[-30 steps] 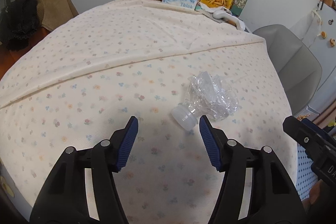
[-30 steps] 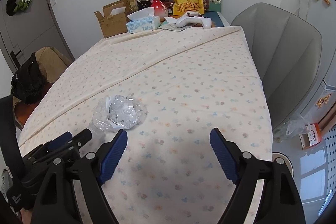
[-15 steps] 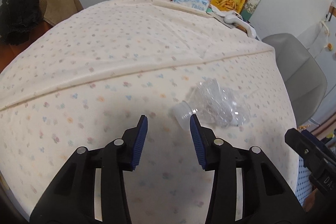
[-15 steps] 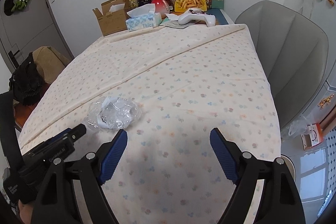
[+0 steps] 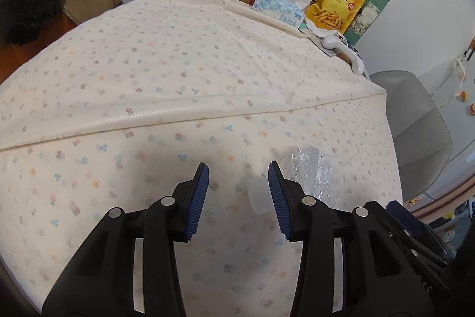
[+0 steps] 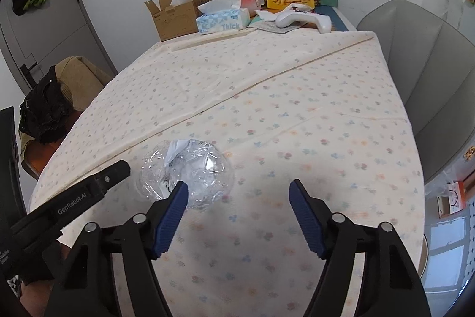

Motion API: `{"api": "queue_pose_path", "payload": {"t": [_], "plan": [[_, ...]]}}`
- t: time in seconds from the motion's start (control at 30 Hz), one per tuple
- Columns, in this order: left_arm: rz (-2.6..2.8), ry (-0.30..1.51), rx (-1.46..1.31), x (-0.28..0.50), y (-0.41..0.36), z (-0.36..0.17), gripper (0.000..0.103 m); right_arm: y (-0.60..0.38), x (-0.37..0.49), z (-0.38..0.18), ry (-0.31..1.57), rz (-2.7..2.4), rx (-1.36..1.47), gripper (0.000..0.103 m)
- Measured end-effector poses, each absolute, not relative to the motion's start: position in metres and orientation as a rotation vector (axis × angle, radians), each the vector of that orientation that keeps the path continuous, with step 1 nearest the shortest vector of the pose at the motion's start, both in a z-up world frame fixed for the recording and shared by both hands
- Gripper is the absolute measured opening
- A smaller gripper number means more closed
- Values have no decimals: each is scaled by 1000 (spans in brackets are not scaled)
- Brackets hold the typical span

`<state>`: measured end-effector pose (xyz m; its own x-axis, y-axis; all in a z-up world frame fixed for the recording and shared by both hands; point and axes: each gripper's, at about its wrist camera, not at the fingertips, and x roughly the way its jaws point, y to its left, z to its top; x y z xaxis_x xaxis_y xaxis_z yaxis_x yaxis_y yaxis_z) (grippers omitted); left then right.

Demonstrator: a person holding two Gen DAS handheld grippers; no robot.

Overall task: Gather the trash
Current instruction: 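Close the left gripper on the crumpled plastic bottle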

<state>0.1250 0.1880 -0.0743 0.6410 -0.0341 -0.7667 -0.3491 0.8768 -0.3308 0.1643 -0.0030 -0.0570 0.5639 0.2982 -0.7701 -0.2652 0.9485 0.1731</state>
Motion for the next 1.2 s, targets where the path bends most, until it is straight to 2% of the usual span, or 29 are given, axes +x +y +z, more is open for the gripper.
{"api": "queue_pose_path", "payload": {"t": [0.17,0.33,0.53,0.87,0.9,0.97,1.03,1.1,1.13,1.17,1.2], "plan": [[161,873,-510,131,186,-82,41,5,171,-64,936,353,37,62],[145,868,-544,137,190,-85,28,10,182,-72,964,364,46,54],[126,878,-536,149,187,-86,13,14,195,-77,979,381,63,51],[139,895,-542,160,185,-95,12,15,209,-90,1004,402,106,50],[140,893,-545,160,185,-95,12,15,209,-91,1002,407,116,47],[143,892,-549,159,186,-95,12,18,206,-90,992,440,121,34],[140,887,-551,159,184,-95,5,23,201,-88,979,437,86,30],[136,879,-544,158,184,-92,2,25,198,-87,979,444,79,28],[136,873,-542,157,184,-91,1,25,197,-87,981,442,74,20],[132,869,-544,156,184,-89,1,24,196,-88,984,448,77,19],[128,865,-541,155,185,-88,1,24,195,-87,979,445,75,10]]}}
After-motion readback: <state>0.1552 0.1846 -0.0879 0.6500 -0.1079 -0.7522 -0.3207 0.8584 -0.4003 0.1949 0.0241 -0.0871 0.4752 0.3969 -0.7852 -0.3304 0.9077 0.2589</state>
